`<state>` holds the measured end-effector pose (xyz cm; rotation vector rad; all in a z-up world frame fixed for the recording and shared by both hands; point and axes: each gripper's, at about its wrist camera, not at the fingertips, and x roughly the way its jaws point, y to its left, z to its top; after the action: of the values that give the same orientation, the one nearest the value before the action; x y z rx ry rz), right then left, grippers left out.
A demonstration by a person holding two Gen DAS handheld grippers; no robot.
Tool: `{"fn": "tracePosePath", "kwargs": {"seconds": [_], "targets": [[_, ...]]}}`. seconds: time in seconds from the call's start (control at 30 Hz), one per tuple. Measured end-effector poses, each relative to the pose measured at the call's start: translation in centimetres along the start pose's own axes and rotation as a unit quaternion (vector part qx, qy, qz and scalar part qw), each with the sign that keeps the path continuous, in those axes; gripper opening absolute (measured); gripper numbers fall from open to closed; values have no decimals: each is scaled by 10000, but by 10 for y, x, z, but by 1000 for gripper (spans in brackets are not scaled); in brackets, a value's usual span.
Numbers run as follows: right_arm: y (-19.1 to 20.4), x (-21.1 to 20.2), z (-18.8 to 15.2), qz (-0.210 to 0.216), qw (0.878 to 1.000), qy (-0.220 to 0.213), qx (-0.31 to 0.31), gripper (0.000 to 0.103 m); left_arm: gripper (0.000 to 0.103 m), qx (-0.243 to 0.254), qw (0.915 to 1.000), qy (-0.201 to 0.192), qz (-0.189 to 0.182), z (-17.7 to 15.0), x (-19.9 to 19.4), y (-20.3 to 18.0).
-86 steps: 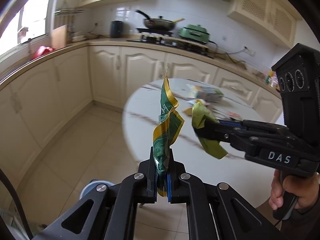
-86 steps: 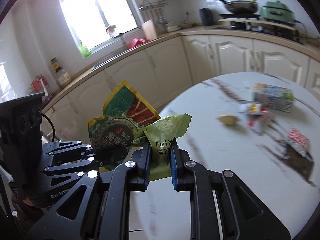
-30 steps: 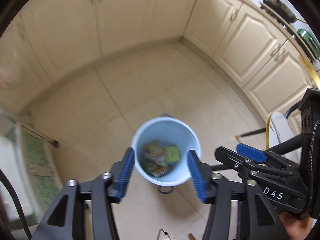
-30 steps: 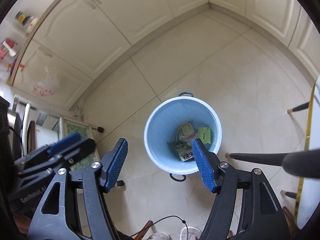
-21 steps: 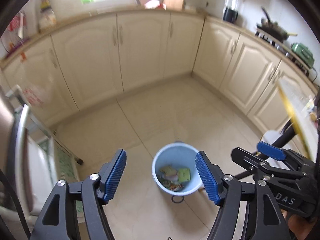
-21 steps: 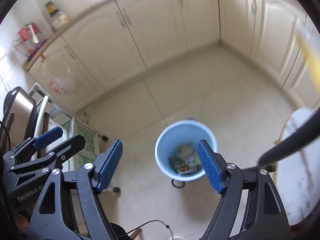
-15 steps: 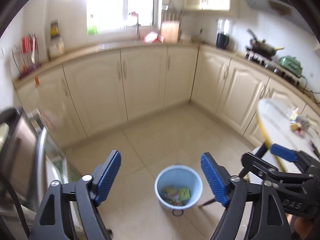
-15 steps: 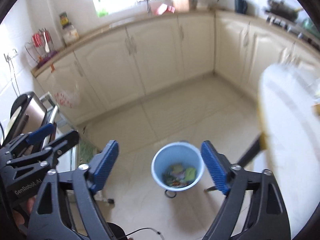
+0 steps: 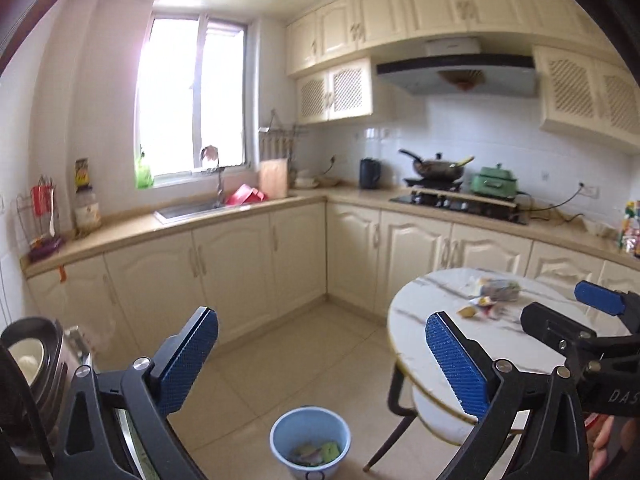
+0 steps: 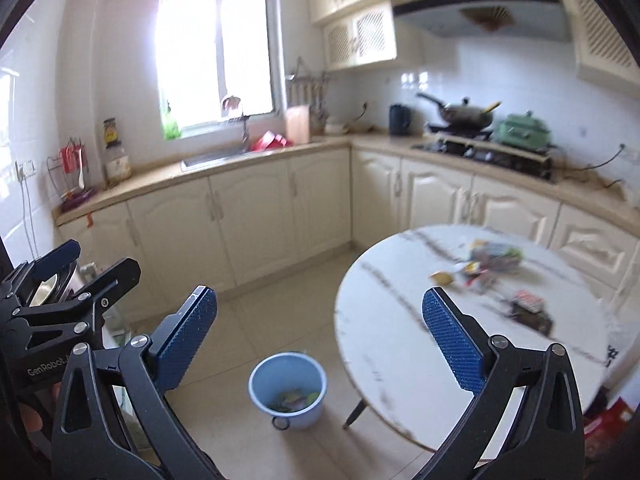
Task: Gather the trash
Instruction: 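Reach both open tools toward the bread piece and red-checked packet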
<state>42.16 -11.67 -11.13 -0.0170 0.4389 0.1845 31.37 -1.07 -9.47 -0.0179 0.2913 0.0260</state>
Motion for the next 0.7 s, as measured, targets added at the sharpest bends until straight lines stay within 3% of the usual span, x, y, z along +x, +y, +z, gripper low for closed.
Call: {"fn": "tracePosePath", "kwargs": {"seconds": [0.33, 0.7], "targets": [[-40, -105, 30, -739, 9934, -875, 31, 103, 102, 123, 9950, -923, -362, -28, -95, -29], [-77, -139, 37, -1194, 9851, -1225, 174, 103, 102, 195, 9917, -1102, -640, -45, -80, -51]]}}
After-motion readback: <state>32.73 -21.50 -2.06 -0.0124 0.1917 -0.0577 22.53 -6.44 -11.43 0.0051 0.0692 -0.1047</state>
